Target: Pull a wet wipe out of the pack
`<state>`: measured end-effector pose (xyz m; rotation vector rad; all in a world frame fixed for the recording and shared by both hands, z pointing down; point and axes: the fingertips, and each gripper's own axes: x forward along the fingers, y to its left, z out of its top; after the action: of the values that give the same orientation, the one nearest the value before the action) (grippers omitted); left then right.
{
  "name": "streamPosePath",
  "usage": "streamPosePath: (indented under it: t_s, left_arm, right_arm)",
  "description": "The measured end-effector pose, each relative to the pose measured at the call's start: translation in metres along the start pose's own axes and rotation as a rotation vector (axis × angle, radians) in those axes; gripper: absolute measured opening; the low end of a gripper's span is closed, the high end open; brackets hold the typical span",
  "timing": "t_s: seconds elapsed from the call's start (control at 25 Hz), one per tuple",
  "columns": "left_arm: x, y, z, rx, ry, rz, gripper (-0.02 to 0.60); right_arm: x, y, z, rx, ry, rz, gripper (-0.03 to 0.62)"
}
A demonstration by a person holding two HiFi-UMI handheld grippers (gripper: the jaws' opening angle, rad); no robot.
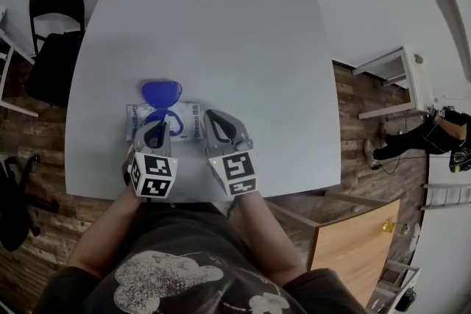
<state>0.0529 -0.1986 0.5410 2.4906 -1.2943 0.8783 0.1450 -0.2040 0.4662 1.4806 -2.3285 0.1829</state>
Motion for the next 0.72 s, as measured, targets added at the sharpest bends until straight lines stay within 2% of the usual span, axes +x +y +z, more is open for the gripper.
streamPosePath:
  t_s: [0.28,0.48,0.6,0.72]
  left_arm:
    - [-0.023,0.025,0.008,-0.127,-0.039,0.033,0.025]
    - [-0.035,0.050,-0.012,-0.225,-0.012,0.058,0.024]
    - [-0.034,0.053,-0.024,-0.272,0.010,0.041,0.025]
    - [-0.031,0.057,-0.031,-0.299,0.020,0.030,0.025]
  right_arm:
    - [0.009,0.027,0.003,-0.015,0.002,0.065,-0.006]
    - [0.017,0.045,0.000,-0.012,0.028,0.093,-0.006]
    - [0.022,0.055,-0.005,-0.012,0.065,0.109,-0.008]
    - [0.029,0.068,-0.016,-0.025,0.145,0.151,-0.006]
